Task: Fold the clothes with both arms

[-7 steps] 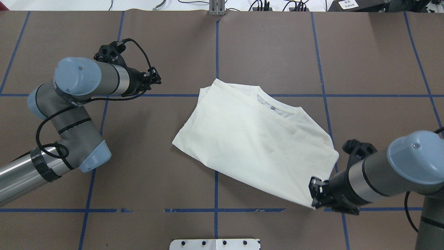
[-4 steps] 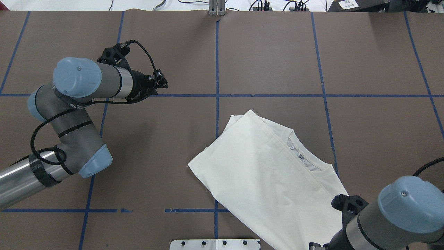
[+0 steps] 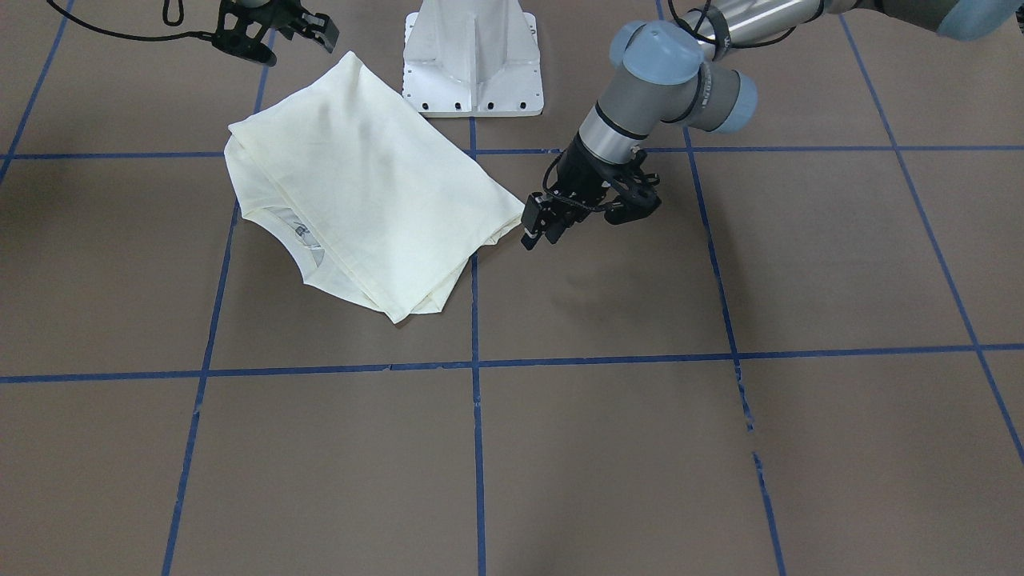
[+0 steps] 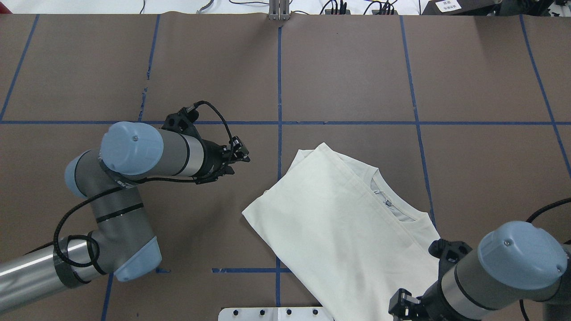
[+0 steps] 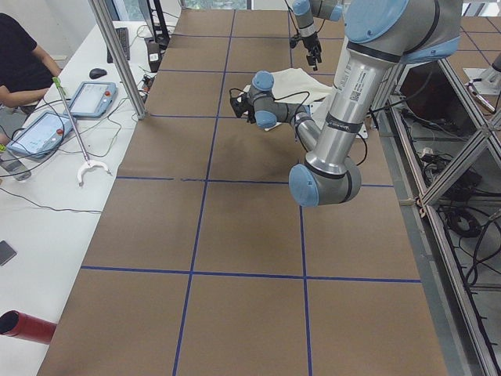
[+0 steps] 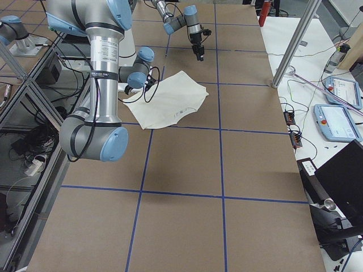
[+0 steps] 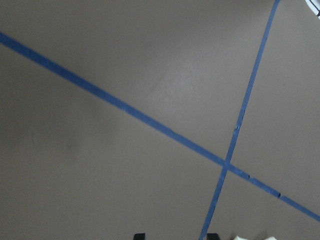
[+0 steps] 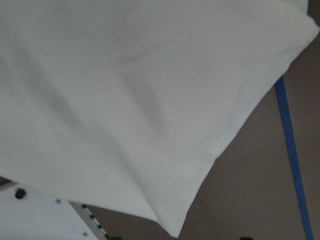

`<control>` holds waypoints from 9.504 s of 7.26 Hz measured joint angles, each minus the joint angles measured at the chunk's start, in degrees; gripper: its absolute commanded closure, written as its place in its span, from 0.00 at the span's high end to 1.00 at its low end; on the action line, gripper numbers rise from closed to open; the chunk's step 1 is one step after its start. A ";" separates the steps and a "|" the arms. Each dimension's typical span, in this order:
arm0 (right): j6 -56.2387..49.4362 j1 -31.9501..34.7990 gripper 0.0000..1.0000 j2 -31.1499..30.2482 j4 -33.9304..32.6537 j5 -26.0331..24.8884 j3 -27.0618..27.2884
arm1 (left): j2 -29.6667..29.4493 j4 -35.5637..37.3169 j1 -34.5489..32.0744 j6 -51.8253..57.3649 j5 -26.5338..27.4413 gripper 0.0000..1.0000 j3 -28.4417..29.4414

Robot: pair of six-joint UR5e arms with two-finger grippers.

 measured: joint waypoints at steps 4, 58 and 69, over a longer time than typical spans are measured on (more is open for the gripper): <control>-1.79 8.27 1.00 5.04 -0.86 -6.51 -6.00 | 0.15 3.28 7.07 -4.42 0.81 0.52 0.76; 19.62 -4.20 0.00 19.22 -6.19 -31.17 -15.03 | 6.75 15.67 20.89 -21.50 11.59 0.00 -15.01; 8.22 21.63 0.00 33.10 -5.09 -15.35 -23.86 | -0.38 26.94 4.36 -3.88 14.13 0.00 -17.37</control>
